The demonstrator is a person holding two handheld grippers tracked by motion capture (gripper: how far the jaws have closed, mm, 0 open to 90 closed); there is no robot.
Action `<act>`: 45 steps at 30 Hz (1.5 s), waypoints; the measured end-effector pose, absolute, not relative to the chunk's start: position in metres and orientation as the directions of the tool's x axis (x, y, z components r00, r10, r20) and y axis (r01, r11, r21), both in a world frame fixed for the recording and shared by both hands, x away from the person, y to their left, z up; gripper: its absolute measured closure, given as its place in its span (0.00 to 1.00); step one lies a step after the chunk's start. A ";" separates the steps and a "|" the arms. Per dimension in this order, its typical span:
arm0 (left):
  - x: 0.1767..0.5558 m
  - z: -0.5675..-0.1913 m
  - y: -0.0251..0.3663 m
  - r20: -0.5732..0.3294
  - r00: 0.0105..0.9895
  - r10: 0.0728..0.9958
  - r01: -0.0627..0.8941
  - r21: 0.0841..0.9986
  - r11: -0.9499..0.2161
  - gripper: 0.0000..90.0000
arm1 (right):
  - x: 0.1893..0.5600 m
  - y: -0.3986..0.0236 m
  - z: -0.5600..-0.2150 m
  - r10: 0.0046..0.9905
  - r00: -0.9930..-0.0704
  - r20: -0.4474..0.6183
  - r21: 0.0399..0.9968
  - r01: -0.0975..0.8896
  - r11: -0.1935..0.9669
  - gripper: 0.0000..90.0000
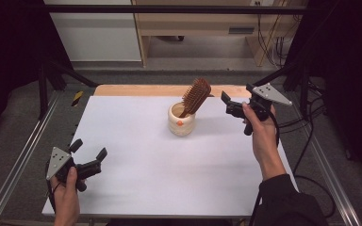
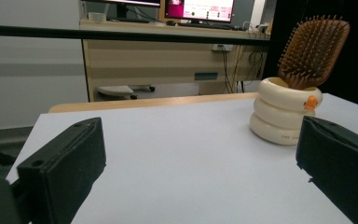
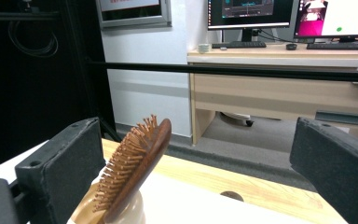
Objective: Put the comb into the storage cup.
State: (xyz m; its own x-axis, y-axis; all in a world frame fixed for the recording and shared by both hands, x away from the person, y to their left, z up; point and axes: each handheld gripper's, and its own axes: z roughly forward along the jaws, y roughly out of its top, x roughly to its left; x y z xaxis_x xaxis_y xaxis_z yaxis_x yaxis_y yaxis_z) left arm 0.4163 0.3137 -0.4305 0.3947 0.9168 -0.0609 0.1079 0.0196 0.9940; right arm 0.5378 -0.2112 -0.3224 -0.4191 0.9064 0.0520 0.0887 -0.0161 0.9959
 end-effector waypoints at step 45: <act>0.417 -0.435 0.325 -0.045 0.391 0.919 0.101 0.995 0.006 0.01 | 0.485 -0.253 -0.362 0.909 -0.414 0.046 0.993 0.118 0.004 0.04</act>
